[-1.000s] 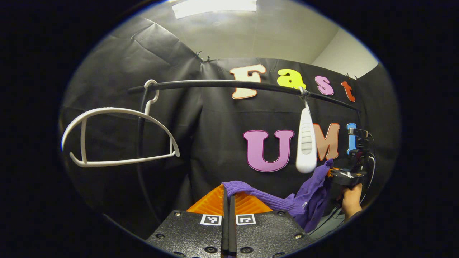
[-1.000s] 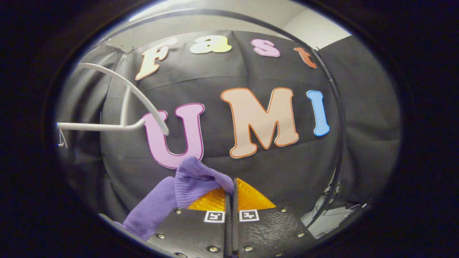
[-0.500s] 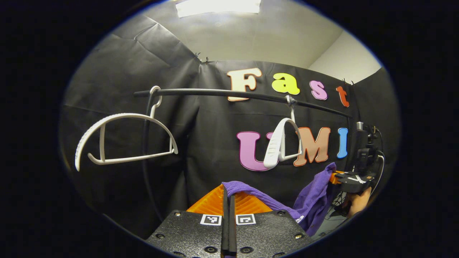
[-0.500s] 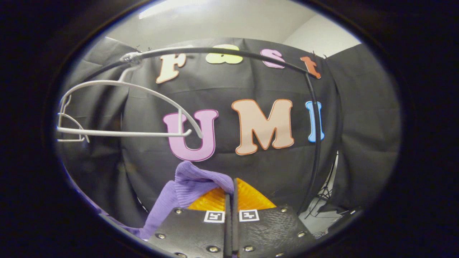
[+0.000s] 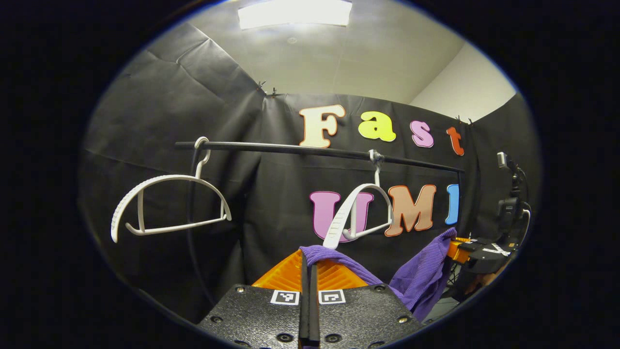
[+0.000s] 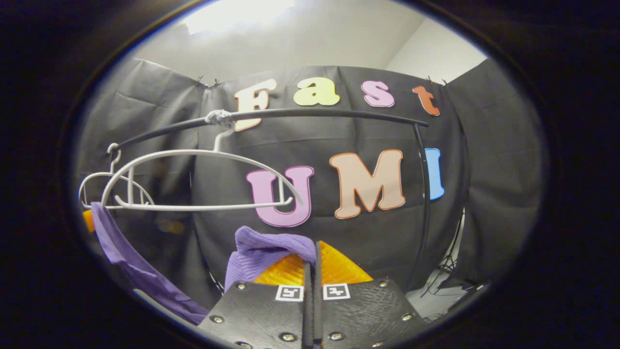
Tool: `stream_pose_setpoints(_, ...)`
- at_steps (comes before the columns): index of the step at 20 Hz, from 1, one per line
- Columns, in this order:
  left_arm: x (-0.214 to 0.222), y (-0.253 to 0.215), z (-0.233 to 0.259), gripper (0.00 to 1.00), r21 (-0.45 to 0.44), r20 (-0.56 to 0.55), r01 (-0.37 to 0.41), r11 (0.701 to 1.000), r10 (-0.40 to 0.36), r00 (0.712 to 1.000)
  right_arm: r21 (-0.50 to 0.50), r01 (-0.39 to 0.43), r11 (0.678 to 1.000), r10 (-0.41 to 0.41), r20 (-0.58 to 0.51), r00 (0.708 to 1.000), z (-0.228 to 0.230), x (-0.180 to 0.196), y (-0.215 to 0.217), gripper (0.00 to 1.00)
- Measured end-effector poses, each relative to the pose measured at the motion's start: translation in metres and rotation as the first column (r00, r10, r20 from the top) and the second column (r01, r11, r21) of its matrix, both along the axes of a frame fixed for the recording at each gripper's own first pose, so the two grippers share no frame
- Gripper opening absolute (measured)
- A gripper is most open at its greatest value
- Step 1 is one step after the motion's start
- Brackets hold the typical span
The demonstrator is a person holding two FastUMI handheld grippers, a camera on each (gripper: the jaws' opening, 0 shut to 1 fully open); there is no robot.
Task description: Grasp the clothes on the hanger with both hands and then place them into the laundry hamper below.
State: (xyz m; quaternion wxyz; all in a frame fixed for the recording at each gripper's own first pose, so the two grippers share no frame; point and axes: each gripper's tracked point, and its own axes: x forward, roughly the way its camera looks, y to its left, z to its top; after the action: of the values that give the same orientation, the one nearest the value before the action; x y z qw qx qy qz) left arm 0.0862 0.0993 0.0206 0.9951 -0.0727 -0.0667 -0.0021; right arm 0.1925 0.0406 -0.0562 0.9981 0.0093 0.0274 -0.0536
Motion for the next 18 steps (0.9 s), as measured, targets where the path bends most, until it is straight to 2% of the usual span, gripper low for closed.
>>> stream_pose_setpoints(1,0.000,-0.001,0.000,0.00,0.001,0.002,-0.005,1.000,0.005,1.000,0.005,-0.006,1.000,0.006,0.006,1.000,0.003,-0.003,0.003,0.05)
stream_pose_setpoints(3,0.000,-0.002,0.000,0.00,-0.005,-0.003,-0.011,1.000,0.011,1.000,0.023,-0.024,0.999,0.024,0.012,1.000,0.005,-0.008,0.010,0.05)
stream_pose_setpoints(4,-0.001,-0.002,-0.001,0.00,-0.010,-0.004,-0.013,1.000,0.013,1.000,0.030,-0.031,0.999,0.031,0.017,0.999,0.007,-0.014,0.013,0.00)
stream_pose_setpoints(8,0.000,-0.009,-0.011,0.00,-0.018,0.017,-0.027,0.999,0.028,0.999,0.051,-0.062,0.997,0.059,0.055,0.997,0.010,-0.026,0.022,0.00)
stream_pose_setpoints(11,0.000,-0.025,-0.028,0.00,-0.029,-0.002,0.001,1.000,-0.001,1.000,0.059,-0.071,0.996,0.068,0.047,0.997,-0.007,-0.028,0.027,0.00)
stream_pose_setpoints(12,0.002,-0.031,-0.033,0.00,-0.038,-0.003,0.014,0.999,-0.014,1.000,0.061,-0.077,0.995,0.075,0.043,0.996,-0.015,-0.029,0.031,0.05)
stream_pose_setpoints(13,0.006,-0.035,-0.040,0.00,-0.041,-0.009,0.022,0.999,-0.022,1.000,0.062,-0.083,0.995,0.081,0.037,0.996,-0.023,-0.027,0.033,0.05)
stream_pose_setpoints(14,0.009,-0.040,-0.047,0.00,-0.038,-0.013,0.030,0.999,-0.031,0.999,0.064,-0.082,0.995,0.081,0.027,0.996,-0.033,-0.027,0.032,0.00)
stream_pose_setpoints(15,0.013,-0.048,-0.056,0.00,-0.030,-0.027,0.039,0.999,-0.040,0.999,0.070,-0.081,0.994,0.080,0.015,0.997,-0.042,-0.025,0.030,0.05)
stream_pose_setpoints(18,0.022,-0.062,-0.076,0.00,-0.020,-0.057,0.069,0.997,-0.070,0.996,0.107,-0.077,0.991,0.078,-0.012,0.997,-0.066,-0.024,0.023,0.00)
